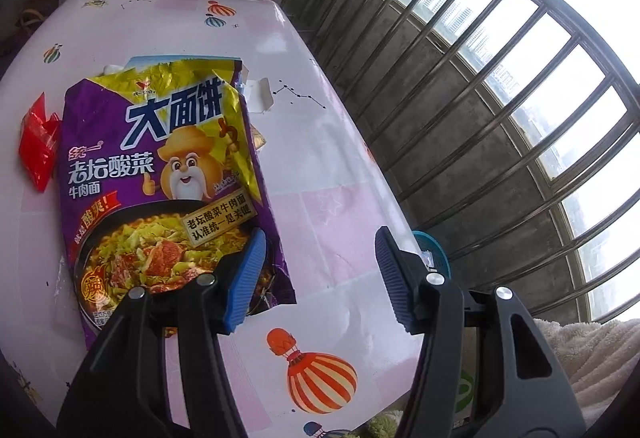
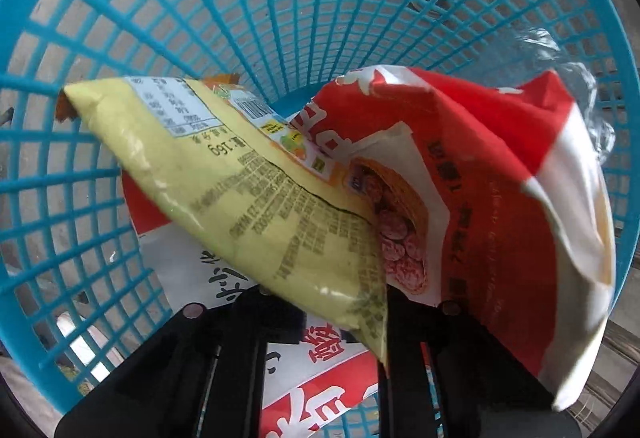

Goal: Collect trash
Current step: 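Move both tools back over the remaining wrappers on the table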

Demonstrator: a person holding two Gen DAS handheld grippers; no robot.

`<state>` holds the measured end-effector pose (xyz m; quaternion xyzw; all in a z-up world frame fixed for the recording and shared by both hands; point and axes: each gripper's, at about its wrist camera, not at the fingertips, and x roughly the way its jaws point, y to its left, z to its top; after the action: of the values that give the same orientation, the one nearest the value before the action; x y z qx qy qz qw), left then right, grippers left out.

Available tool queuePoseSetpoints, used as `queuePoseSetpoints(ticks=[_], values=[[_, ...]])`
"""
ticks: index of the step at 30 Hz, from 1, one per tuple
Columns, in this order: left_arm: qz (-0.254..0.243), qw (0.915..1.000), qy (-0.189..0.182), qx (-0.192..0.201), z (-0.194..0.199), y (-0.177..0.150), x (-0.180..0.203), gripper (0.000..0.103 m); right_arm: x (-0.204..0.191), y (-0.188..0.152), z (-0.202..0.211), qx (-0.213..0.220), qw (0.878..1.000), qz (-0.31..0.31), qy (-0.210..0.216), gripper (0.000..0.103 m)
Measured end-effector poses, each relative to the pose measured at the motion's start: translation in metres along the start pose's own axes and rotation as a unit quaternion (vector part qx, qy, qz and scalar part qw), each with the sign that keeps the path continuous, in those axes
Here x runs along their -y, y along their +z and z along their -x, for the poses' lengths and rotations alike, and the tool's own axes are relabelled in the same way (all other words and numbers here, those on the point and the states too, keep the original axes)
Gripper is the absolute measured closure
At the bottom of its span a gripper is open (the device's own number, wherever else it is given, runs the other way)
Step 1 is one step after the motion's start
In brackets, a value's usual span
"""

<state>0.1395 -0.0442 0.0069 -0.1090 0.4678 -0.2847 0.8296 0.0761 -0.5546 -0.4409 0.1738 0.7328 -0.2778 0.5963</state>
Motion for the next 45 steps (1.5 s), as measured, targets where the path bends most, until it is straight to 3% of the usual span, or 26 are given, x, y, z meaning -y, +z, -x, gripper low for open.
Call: queuePoseSetpoints(ticks=[3, 5, 7, 10, 15, 19, 24, 30, 34, 41, 42, 45], values=[[0.008, 0.9999, -0.001, 0.012, 0.005, -0.001, -0.002, 0.05, 0.0, 0.005, 0.02, 0.002, 1.0, 0.007, 0.011, 0.088], [0.009, 0.9997, 0.002, 0.021, 0.008, -0.001, -0.005, 0.05, 0.002, 0.001, 0.045, 0.021, 0.999, 0.01, 0.025, 0.081], [0.009, 0.9995, 0.01, 0.028, 0.011, -0.002, -0.009, 0.049, 0.006, -0.004, 0.066, 0.036, 0.999, 0.013, 0.034, 0.067], [0.015, 0.9993, 0.01, 0.034, 0.016, -0.005, -0.016, 0.048, 0.016, -0.018, 0.102, 0.06, 0.996, 0.011, 0.058, 0.058], [0.02, 0.9986, 0.002, 0.049, 0.03, -0.012, -0.024, 0.047, 0.038, -0.042, 0.167, 0.117, 0.989, -0.01, 0.09, 0.052], [0.02, 0.9976, 0.0, 0.067, 0.046, -0.017, -0.03, 0.047, 0.047, -0.055, 0.223, 0.178, 0.975, -0.033, 0.13, 0.05], [0.034, 0.9946, 0.012, 0.097, 0.072, -0.024, -0.047, 0.047, 0.039, -0.071, 0.305, 0.262, 0.941, -0.029, 0.212, 0.048], [0.049, 0.988, 0.04, 0.141, 0.101, -0.026, -0.071, 0.047, -0.067, -0.095, 0.391, 0.322, 0.894, 0.072, 0.301, 0.045], [0.06, 0.9833, 0.062, 0.16, 0.111, -0.024, -0.088, 0.047, -0.15, -0.117, 0.439, 0.334, 0.861, 0.151, 0.352, 0.043], [0.076, 0.9766, 0.087, 0.181, 0.111, -0.011, -0.12, 0.047, -0.264, -0.14, 0.464, 0.31, 0.826, 0.228, 0.411, 0.039], [0.078, 0.9759, 0.09, 0.182, 0.109, -0.008, -0.126, 0.047, -0.268, -0.158, 0.471, 0.312, 0.823, 0.233, 0.413, 0.038], [0.086, 0.9737, 0.1, 0.186, 0.102, 0.005, -0.142, 0.047, -0.303, -0.151, 0.471, 0.319, 0.813, 0.251, 0.418, 0.038]])
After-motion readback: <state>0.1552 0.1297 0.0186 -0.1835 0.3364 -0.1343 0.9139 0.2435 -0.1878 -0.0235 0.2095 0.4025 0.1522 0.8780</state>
